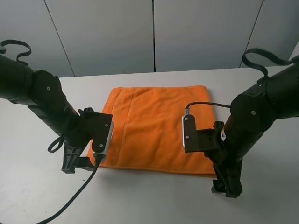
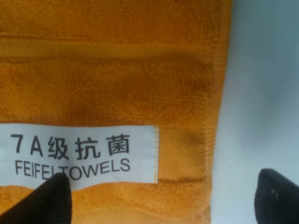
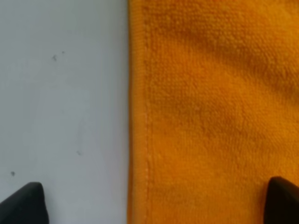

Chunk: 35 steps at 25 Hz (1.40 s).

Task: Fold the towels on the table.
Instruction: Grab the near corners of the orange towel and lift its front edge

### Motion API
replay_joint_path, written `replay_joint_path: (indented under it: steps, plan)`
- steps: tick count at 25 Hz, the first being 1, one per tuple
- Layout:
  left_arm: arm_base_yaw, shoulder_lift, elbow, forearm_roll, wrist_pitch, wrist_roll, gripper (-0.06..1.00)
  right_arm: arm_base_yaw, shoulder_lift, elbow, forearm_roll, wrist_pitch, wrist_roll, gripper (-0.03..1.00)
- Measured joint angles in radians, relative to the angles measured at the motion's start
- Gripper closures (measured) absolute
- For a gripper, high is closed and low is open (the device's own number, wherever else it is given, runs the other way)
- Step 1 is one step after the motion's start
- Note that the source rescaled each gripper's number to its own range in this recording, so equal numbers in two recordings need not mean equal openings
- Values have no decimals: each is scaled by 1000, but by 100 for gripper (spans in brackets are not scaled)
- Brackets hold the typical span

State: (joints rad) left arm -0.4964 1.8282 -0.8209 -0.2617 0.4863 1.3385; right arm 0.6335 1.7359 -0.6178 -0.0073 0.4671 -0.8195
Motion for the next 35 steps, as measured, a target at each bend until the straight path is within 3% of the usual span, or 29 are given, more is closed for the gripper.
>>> replay_joint_path:
  steps: [27, 35]
  plan:
    - [0, 40, 0, -2, -17, -2, -6, 4, 50, -2, 0, -18, 0, -3]
    - [0, 44, 0, -26, -66, -128, -6, 4, 55, -3, 0, -16, 0, -3]
